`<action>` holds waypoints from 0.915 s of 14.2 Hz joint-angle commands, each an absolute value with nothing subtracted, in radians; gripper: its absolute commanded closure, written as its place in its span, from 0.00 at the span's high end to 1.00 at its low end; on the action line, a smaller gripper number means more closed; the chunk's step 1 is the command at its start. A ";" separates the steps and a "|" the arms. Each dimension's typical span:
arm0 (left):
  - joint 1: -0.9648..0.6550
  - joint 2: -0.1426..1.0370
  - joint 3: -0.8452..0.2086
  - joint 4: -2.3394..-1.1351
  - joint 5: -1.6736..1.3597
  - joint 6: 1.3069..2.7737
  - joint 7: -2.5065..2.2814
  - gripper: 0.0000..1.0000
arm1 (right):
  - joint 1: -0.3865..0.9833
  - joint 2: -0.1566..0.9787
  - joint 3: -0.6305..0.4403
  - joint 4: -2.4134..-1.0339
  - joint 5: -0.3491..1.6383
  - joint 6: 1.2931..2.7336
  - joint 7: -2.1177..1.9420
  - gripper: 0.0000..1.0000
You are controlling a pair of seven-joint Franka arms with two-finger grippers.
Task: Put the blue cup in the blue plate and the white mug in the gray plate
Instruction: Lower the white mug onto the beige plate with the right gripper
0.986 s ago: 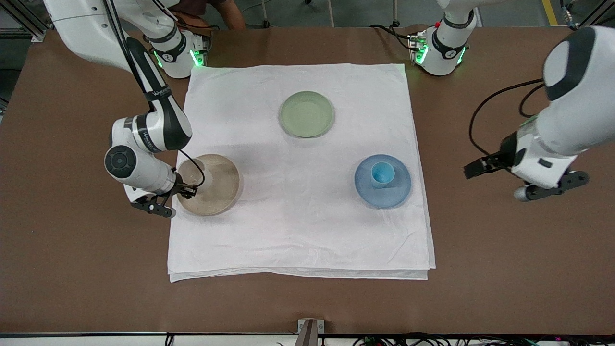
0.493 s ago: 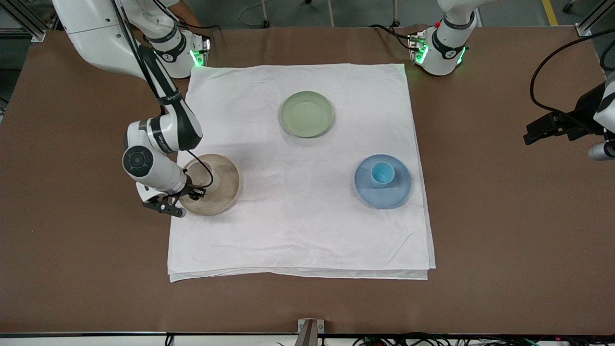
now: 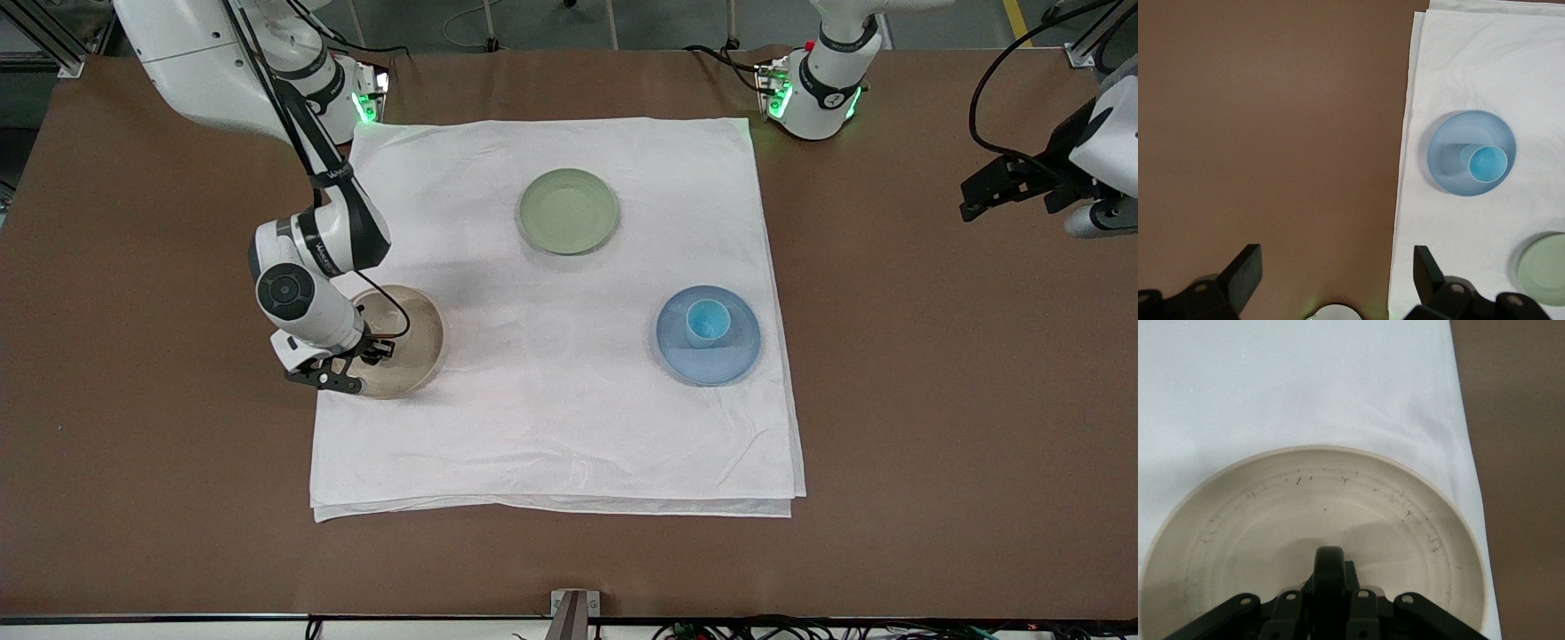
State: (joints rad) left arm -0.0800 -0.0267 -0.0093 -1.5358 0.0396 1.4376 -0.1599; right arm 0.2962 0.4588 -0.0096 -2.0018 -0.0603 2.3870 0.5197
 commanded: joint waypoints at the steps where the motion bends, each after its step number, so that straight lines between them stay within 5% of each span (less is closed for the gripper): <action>1: -0.091 -0.058 0.005 -1.583 0.037 1.456 -0.144 1.00 | 0.299 0.449 -0.015 -2.010 -0.083 2.388 0.528 0.63; 2: -0.091 -0.054 0.005 -1.582 0.035 1.466 -0.144 1.00 | 0.298 0.448 -0.015 -2.010 -0.084 2.394 0.528 0.98; 8: -0.084 -0.048 0.005 -1.580 0.035 1.476 -0.143 1.00 | 0.290 0.423 -0.012 -1.962 -0.080 2.366 0.514 1.00; 13: -0.091 -0.035 0.003 -1.575 0.034 1.485 -0.141 1.00 | 0.233 0.384 -0.012 -1.764 -0.066 2.044 0.347 1.00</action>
State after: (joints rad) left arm -0.0827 -0.0344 -0.0047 -1.5727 0.0396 1.4710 -0.1591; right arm 0.2794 0.4133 -0.0217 -1.8199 -0.0610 2.1376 0.4322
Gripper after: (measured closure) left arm 0.000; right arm 0.000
